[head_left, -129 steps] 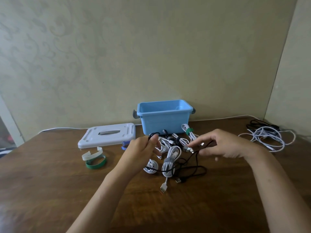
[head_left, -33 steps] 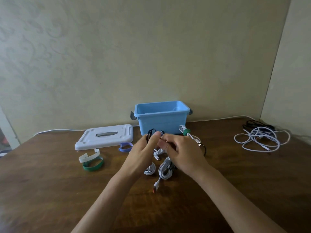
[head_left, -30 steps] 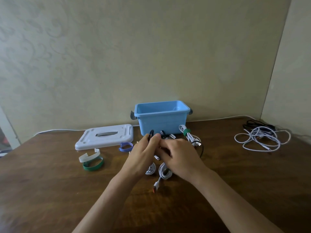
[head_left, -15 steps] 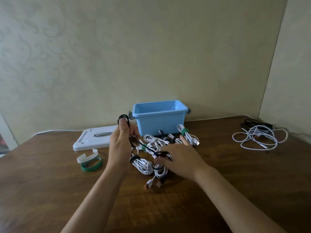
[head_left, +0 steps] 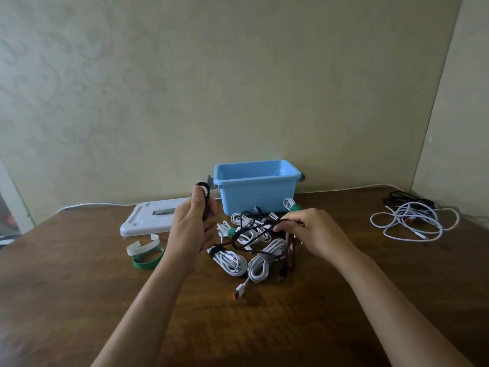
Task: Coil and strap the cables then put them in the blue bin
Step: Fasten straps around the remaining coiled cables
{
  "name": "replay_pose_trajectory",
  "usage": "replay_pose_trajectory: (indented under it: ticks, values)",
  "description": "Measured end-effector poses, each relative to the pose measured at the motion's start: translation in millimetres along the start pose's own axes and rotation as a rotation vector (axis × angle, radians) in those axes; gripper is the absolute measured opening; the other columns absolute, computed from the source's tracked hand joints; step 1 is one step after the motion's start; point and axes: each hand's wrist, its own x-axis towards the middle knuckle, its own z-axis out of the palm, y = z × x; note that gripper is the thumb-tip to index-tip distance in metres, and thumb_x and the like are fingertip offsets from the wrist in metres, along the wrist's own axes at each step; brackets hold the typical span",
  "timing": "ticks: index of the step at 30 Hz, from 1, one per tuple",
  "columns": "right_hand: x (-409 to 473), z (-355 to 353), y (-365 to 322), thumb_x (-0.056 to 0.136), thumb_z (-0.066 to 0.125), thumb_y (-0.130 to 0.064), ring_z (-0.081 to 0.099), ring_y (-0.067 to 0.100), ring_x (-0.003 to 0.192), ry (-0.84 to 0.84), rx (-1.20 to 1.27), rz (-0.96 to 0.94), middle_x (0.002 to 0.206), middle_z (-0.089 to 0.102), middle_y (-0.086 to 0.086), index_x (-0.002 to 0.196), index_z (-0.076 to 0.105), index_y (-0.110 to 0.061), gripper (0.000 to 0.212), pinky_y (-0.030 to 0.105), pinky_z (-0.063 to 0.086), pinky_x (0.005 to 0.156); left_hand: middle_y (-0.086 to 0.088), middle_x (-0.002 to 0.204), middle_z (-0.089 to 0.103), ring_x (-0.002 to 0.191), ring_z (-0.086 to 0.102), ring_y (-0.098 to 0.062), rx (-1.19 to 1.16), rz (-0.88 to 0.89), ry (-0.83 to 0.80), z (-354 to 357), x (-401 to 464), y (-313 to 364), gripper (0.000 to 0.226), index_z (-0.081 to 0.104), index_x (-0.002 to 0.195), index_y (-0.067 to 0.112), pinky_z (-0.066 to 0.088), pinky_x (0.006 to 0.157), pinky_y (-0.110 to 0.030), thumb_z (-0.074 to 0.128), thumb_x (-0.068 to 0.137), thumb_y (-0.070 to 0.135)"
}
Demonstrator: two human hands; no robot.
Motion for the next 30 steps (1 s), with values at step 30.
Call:
replay_pose_trajectory:
  ticks: [30]
  values:
    - [-20, 45, -54, 0.09, 0.068, -0.051, 0.053, 0.003, 0.097, 0.071, -0.011, -0.28, 0.101, 0.058, -0.018, 0.11, 0.061, -0.031, 0.029, 0.023, 0.045, 0.084, -0.005, 0.06, 0.023, 0.048, 0.017, -0.017, -0.103, 0.0, 0.008, 16, -7, 0, 0.051, 0.039, 0.071, 0.014, 0.013, 0.046, -0.033, 0.032, 0.104, 0.052]
